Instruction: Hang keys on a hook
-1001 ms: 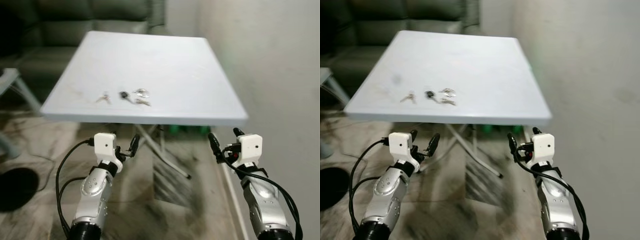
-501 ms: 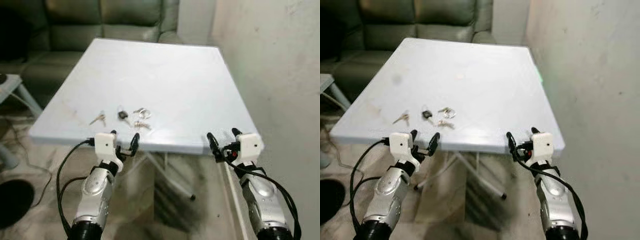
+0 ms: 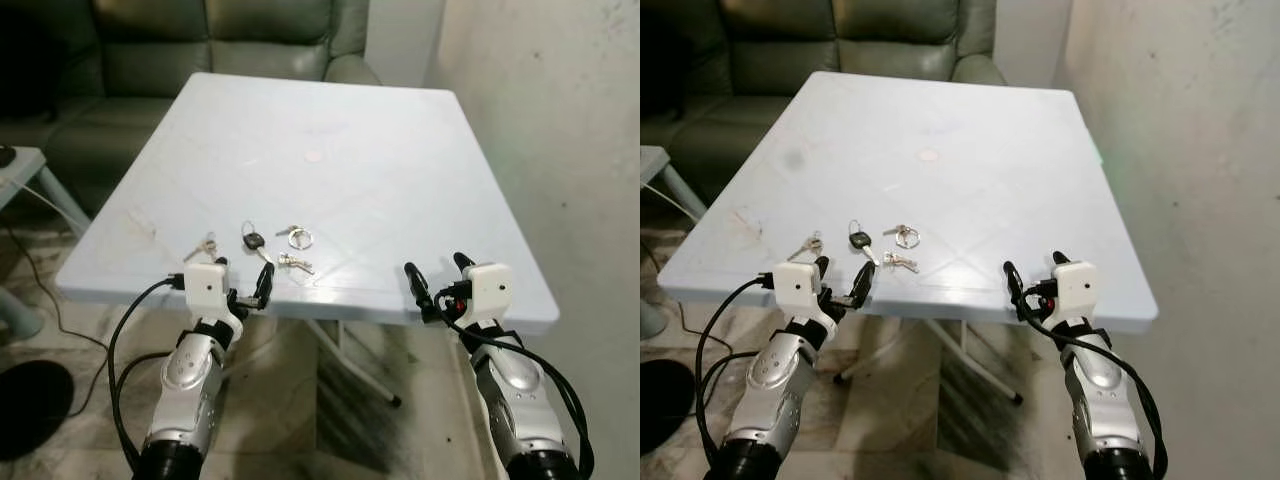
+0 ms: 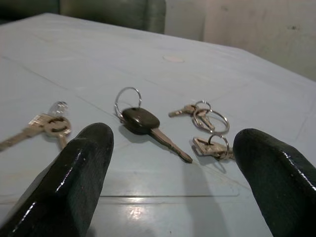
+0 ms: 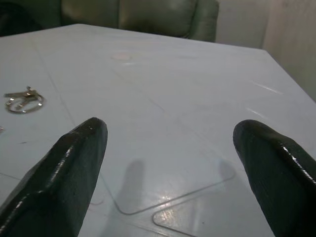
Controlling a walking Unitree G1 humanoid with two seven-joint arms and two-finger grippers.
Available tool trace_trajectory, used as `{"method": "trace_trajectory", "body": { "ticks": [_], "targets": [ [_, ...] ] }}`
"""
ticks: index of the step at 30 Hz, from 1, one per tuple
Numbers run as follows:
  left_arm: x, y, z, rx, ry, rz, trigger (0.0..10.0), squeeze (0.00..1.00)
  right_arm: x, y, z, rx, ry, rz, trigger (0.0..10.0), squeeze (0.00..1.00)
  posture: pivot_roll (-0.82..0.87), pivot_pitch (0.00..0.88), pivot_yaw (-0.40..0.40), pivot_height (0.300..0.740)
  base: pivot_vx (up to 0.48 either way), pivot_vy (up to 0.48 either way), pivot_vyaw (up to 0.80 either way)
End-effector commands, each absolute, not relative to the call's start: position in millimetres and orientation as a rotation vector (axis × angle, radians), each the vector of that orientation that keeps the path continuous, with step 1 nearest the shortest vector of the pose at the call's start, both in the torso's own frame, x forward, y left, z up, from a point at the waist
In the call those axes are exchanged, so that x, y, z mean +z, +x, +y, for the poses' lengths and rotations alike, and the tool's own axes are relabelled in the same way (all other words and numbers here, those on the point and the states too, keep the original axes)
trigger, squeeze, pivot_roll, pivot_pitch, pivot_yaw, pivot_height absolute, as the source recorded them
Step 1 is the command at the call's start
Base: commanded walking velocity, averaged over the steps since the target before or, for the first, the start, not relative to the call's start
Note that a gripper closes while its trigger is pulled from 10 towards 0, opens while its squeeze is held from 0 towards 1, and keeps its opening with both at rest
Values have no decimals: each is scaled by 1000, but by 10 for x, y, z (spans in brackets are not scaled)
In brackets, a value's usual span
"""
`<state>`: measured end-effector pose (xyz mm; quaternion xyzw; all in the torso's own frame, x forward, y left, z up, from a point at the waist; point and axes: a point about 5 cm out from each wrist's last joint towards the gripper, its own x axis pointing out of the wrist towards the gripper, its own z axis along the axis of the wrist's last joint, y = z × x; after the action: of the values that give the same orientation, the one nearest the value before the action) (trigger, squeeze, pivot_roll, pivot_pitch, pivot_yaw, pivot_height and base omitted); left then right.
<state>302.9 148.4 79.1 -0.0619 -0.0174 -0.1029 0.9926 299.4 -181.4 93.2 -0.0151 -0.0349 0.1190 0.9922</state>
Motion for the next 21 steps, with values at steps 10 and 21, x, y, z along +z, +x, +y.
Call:
{"method": "trace_trajectory", "body": {
  "ticks": [10,21],
  "targets": [
    [760,3019,1524,-192,-121,-15,10000,0,927,2979,-1810,237,-33,-66,10000,0,26,66,-34,740,0,49,0],
    [757,3032,1504,-199,-131,-15,10000,0,922,2971,-1821,240,-39,-65,10000,0,21,48,-37,740,0,357,0]
  ]
}}
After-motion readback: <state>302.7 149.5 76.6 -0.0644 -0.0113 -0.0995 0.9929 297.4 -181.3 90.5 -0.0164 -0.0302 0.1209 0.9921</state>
